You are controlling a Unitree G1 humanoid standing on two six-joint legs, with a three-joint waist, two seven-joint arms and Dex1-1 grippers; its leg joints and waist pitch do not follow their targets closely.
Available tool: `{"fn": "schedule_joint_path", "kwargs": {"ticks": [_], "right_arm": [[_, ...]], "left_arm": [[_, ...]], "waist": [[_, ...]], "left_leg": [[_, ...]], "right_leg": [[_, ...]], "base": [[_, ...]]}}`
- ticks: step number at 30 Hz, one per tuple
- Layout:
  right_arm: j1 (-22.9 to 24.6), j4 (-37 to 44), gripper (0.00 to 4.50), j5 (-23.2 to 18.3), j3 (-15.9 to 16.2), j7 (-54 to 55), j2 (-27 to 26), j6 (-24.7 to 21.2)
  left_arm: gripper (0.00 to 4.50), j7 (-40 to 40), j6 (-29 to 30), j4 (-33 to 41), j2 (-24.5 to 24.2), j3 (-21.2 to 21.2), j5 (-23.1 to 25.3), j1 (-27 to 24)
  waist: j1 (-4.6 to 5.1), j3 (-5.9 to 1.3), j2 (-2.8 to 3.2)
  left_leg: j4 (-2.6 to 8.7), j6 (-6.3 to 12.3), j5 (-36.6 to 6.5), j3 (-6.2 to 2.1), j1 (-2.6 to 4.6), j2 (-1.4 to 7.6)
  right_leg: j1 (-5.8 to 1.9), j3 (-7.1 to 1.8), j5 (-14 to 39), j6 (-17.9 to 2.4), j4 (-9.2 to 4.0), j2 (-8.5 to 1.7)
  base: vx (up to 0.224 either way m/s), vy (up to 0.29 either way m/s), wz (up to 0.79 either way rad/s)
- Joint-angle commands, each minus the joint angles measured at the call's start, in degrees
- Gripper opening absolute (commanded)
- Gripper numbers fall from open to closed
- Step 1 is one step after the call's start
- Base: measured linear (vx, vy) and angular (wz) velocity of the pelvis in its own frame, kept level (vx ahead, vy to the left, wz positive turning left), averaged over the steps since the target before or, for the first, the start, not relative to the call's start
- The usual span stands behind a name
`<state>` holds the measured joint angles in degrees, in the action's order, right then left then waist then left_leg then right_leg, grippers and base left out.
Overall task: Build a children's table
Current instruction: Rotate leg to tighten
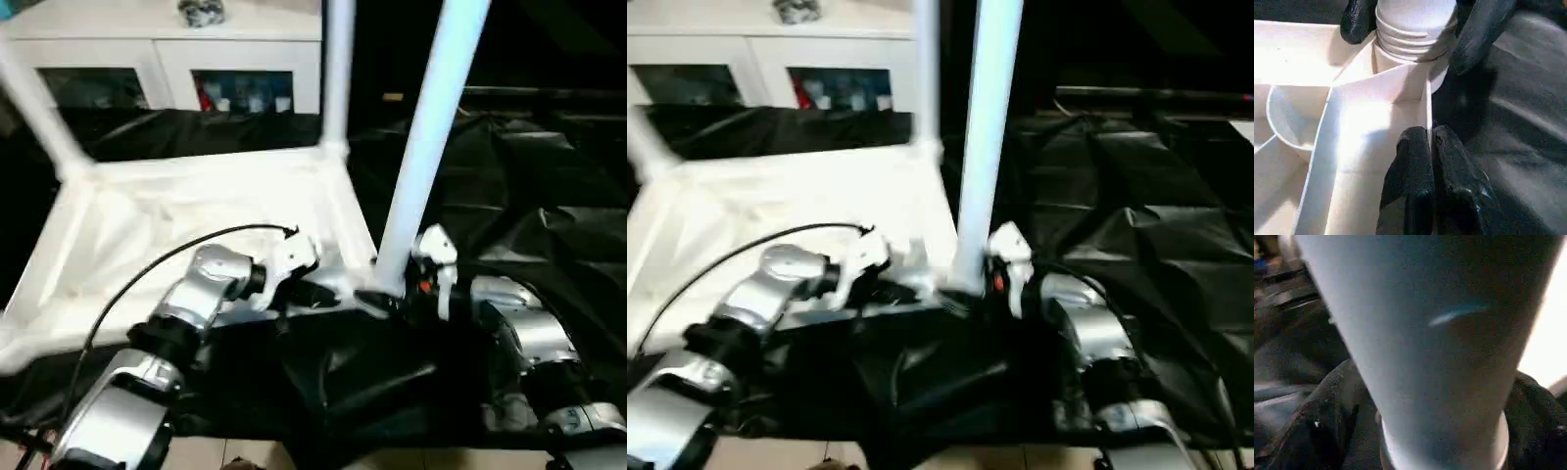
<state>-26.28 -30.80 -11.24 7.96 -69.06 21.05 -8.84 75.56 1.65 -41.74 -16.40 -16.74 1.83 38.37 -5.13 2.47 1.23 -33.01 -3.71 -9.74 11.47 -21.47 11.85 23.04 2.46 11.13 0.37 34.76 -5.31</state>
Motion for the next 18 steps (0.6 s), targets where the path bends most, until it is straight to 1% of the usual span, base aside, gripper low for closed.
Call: {"fn": "schedule_joint_path", "kwargs": {"ticks": [1,2,4,5,6,8,9,10,12,15,17,18], "right_arm": [[1.0,1.5,3.67,-0.5,1.8,-2.9,0.2,-1.7],[1.1,1.8,3.6,-0.8,2.1,-3.8,0.6,-2.1],[1.3,2.5,3.55,-1.2,2.9,-5.4,1.3,-3.0],[1.3,2.7,3.41,-1.2,3.1,-5.7,1.5,-3.0],[1.4,2.9,3.17,-1.2,3.2,-6.2,1.7,-3.1],[1.5,3.0,3.15,-1.0,3.5,-7.0,1.9,-3.3],[1.6,3.0,3.07,-0.9,3.6,-7.2,1.9,-3.4],[1.7,3.1,3.07,-0.9,3.6,-7.1,1.8,-3.5],[1.9,3.4,2.8,-1.1,3.5,-6.8,1.6,-3.9],[2.1,3.6,2.81,-1.3,3.2,-5.9,1.2,-4.3],[2.5,3.3,2.74,-1.6,1.8,-2.1,-0.5,-4.7],[2.6,3.1,2.74,-1.5,1.3,-0.7,-1.0,-4.7]], "left_arm": [[0.0,2.8,-1.3,1.6,0.3,-1.0,-1.4,0.4],[0.0,3.5,-1.5,1.4,-0.2,-1.1,-1.5,0.5],[0.0,5.1,-1.2,1.4,-1.0,-1.2,-2.0,0.5],[0.0,5.3,-1.3,1.4,-1.1,-1.2,-2.1,0.6],[0.0,5.6,-1.3,1.3,-1.3,-1.2,-2.2,0.6],[0.0,5.8,-1.5,1.0,-1.4,-1.2,-2.0,0.8],[0.0,5.8,-1.9,0.8,-1.3,-1.0,-1.8,0.9],[0.0,5.7,-2.0,0.6,-1.3,-0.9,-1.7,0.9],[0.0,5.2,-2.1,0.4,-1.0,-0.8,-1.5,1.0],[0.0,3.9,-2.1,0.0,-0.5,-0.7,-1.3,1.1],[0.0,-0.1,-1.2,-0.7,0.8,0.0,-0.9,1.5],[0.0,-1.3,-1.0,-0.9,1.3,0.2,-0.9,1.7]], "waist": [[0.0,-3.15,-0.32],[-0.02,-3.24,-0.42],[-0.16,-3.3,-0.41],[-0.21,-3.36,-0.49],[-0.25,-3.39,-0.49],[-0.38,-3.46,-0.48],[-0.49,-3.48,-0.49],[-0.49,-3.49,-0.49],[-0.61,-3.44,-0.54],[-0.7,-3.42,-0.57],[-0.73,-3.35,-0.49],[-0.72,-3.35,-0.56]], "left_leg": [[3.86,2.49,-15.8,-0.52,1.14,1.61],[3.81,2.36,-15.2,-0.49,1.11,1.63],[3.73,2.42,-14.4,-0.48,1.09,1.55],[3.69,2.61,-13.8,-0.47,1.02,1.58],[3.63,2.68,-13.5,-0.48,0.99,1.56],[3.51,3.01,-12.3,-0.44,0.94,1.52],[3.45,3.19,-12.0,-0.42,0.92,1.5],[3.44,3.23,-11.9,-0.42,0.91,1.5],[3.44,3.17,-12.2,-0.41,0.93,1.48],[3.47,2.86,-12.4,-0.45,0.94,1.49],[3.51,2.63,-12.8,-0.44,1.02,1.51],[3.57,2.29,-13.4,-0.48,1.04,1.51]], "right_leg": [[-2.43,-1.64,10.8,-14.4,-4.38,-2.4],[-2.41,-1.67,9.7,-14.6,-4.22,-2.43],[-2.44,-1.62,8.5,-14.8,-4.03,-2.37],[-2.52,-1.6,7.5,-15.1,-3.91,-2.44],[-2.54,-1.59,7.0,-15.2,-3.83,-2.43],[-2.59,-1.58,5.5,-15.4,-3.7,-2.44],[-2.61,-1.59,5.0,-15.5,-3.66,-2.46],[-2.62,-1.57,4.9,-15.6,-3.64,-2.47],[-2.62,-1.57,5.8,-15.4,-3.74,-2.51],[-2.63,-1.58,7.0,-15.1,-3.82,-2.54],[-2.48,-1.59,7.5,-14.9,-3.92,-2.51],[-2.48,-1.6,8.6,-14.6,-3.99,-2.55]], "base": [[0.0,0.0,0.0],[0.0,0.0,0.0],[0.0,0.0,0.0],[0.0,0.0,0.0],[0.0,0.0,0.0],[0.0,0.0,0.0],[0.0,0.0,0.0],[0.0,0.0,0.0],[0.0,0.0,0.0],[0.0,0.0,0.0],[0.0,0.0,0.0],[0.0,0.0,0.0]]}}
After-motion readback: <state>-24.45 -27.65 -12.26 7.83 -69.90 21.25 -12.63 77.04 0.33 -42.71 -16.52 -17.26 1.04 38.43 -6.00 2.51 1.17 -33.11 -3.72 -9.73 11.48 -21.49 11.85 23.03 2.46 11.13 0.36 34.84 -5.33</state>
